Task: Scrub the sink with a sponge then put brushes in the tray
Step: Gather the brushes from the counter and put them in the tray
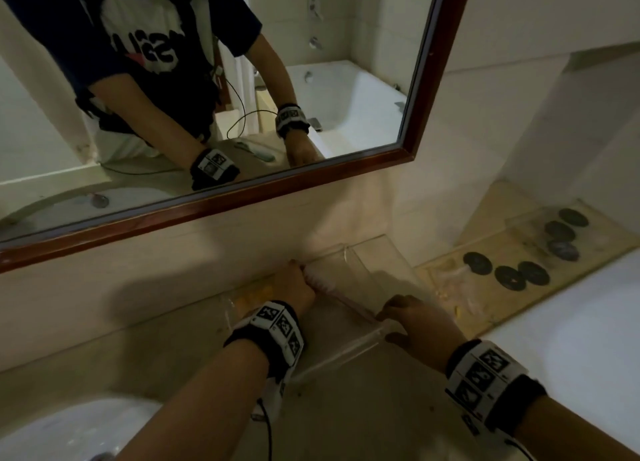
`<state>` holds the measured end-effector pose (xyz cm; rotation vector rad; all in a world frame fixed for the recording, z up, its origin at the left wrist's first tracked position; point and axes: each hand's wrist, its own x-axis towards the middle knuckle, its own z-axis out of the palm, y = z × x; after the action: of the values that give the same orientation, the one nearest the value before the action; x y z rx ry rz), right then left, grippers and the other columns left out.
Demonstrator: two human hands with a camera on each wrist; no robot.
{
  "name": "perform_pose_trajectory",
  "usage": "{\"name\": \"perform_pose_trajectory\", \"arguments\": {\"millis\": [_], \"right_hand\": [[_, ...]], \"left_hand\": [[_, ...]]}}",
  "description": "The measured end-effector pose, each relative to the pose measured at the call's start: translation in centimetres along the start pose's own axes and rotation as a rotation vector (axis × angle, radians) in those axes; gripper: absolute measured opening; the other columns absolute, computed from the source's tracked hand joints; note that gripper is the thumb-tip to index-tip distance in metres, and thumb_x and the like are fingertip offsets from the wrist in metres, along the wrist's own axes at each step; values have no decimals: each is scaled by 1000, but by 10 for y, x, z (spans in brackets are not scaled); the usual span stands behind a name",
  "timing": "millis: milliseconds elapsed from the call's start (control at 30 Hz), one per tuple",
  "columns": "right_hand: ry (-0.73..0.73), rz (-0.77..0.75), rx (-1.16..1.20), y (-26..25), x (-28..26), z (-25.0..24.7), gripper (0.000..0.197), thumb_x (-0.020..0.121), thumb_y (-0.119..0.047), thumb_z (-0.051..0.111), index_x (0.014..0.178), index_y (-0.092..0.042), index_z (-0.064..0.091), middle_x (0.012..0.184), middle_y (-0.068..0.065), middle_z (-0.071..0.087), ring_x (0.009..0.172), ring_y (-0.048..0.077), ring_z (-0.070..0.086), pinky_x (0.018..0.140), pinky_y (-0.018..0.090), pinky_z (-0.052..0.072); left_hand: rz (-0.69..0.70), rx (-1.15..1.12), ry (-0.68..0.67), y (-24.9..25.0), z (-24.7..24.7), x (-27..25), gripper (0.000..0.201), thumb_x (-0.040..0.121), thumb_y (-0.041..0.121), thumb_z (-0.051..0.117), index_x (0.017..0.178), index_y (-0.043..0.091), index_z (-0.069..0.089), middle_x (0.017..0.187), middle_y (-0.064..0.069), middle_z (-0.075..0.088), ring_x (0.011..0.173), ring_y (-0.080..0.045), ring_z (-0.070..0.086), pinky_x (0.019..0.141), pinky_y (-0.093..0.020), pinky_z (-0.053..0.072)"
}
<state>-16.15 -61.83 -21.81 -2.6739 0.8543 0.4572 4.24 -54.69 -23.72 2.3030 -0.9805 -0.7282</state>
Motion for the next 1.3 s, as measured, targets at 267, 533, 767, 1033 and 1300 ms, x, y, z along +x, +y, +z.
{"name": "perform_pose_trajectory", "arguments": {"millis": [267,533,767,1033,1300], "right_hand": [[-10,-15,8,0,5,-1,42,95,-31,52,135,-26,46,141,-3,43,126,17,41,103,29,37],[-28,-21,-5,1,9,3,41,95,-31,52,135,-26,47,140,-3,43,127,18,40,105,29,36],[-46,-25,-46,-2,11,7,40,93,-32,54,132,-27,50,138,-1,46,125,21,41,105,32,39],[-68,0,-45,-4,10,8,42,93,-31,55,134,-26,48,140,0,45,127,22,40,106,34,39],[-15,16,-180,-11,11,7,40,92,-29,54,132,-28,50,141,-1,45,136,22,31,112,37,30]], "left_hand": [[295,551,-182,15,15,-14,58,93,14,47,146,30,29,151,-9,25,136,-31,32,111,-45,35],[416,951,-457,11,24,-29,52,102,20,29,149,39,18,160,-9,6,148,-35,-7,118,-58,7],[399,980,-477,1,6,-32,53,102,16,27,150,35,14,161,-8,8,148,-36,-4,119,-57,7],[430,1006,-534,-5,6,-35,56,101,24,34,145,51,12,161,-11,-2,146,-42,-12,113,-68,0],[501,1021,-486,-6,-12,-39,59,97,13,40,149,31,19,159,-2,16,149,-32,-3,114,-68,4]]}}
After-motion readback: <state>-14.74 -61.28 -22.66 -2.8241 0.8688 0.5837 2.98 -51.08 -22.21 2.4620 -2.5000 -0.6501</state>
